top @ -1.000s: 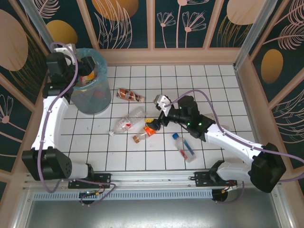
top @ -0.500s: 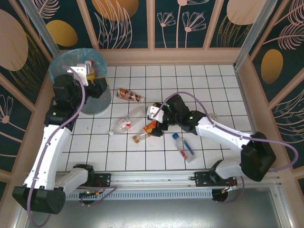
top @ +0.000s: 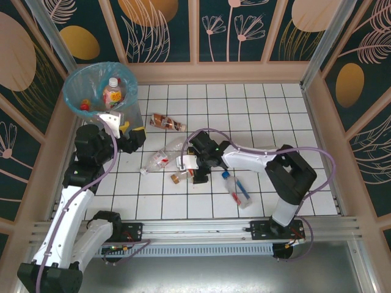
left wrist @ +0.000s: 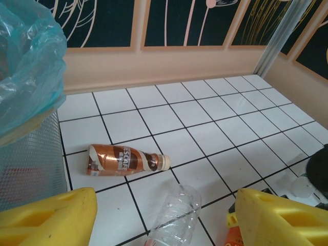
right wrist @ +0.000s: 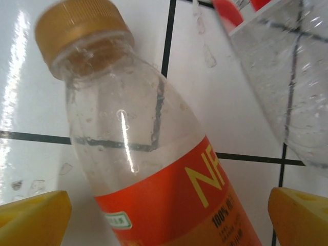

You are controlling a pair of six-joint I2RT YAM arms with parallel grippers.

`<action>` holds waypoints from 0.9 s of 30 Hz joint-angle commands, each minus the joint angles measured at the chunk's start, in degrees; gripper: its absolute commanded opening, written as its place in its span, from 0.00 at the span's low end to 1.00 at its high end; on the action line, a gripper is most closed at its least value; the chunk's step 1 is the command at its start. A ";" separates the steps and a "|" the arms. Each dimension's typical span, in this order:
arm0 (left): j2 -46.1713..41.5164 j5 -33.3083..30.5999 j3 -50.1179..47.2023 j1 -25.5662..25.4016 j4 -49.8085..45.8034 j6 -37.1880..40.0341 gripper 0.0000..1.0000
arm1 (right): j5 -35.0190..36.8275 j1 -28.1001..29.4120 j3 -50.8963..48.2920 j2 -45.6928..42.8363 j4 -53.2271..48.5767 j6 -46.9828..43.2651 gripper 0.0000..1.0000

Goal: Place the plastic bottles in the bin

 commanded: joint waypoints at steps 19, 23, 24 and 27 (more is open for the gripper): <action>0.64 11.71 6.36 -0.21 9.39 -1.84 0.83 | -28.40 -8.12 -3.00 -16.96 6.96 19.67 0.55; 3.83 29.11 7.02 -0.19 18.58 -10.12 0.84 | -35.62 -12.58 -8.75 -24.55 25.90 34.68 0.56; 4.56 32.04 7.24 -0.20 20.03 -11.48 0.84 | -36.49 -12.90 -9.31 -25.56 28.54 36.64 0.56; 6.68 38.45 8.13 -0.16 20.40 -10.35 0.84 | -39.18 -13.20 -8.15 -26.76 33.21 41.99 0.56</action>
